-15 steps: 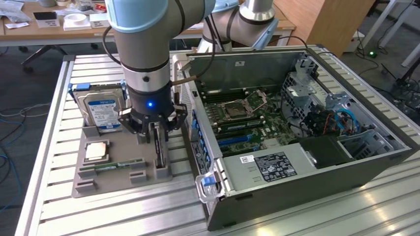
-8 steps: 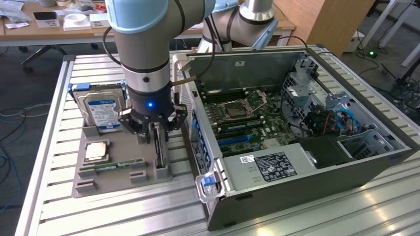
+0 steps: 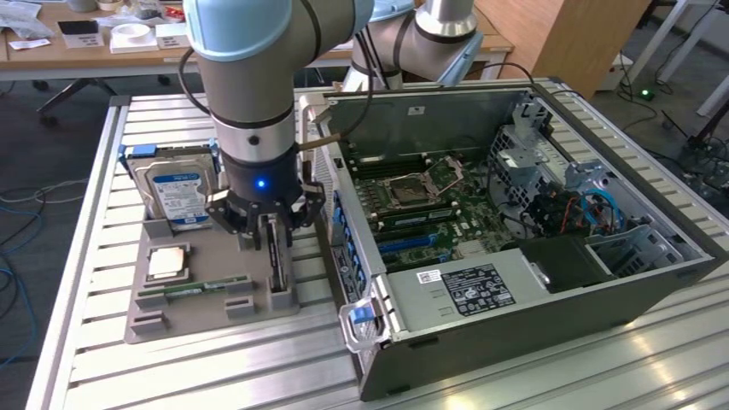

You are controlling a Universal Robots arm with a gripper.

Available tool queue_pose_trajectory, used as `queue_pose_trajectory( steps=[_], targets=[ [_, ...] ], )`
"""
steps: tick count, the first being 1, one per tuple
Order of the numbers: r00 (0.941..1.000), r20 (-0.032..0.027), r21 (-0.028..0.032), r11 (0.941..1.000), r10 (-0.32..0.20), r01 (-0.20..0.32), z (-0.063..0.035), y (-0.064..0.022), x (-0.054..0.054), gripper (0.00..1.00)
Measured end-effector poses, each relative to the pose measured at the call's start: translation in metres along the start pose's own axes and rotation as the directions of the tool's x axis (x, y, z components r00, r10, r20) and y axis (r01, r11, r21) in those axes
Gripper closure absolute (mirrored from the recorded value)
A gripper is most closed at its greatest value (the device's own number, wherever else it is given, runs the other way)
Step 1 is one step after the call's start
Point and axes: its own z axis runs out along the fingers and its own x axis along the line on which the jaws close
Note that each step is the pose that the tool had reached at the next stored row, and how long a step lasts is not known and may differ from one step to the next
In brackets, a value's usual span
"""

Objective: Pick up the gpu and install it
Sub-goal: 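Pick up the gpu and move the gpu toward the slot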

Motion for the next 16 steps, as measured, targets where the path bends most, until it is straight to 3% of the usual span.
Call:
queue_pose_trajectory(
  steps=[16],
  targets=[
    [1.0,0.0001,0.0,1.0,0.0,0.0,0.0043,0.0042,0.0028,0.53]
  ],
)
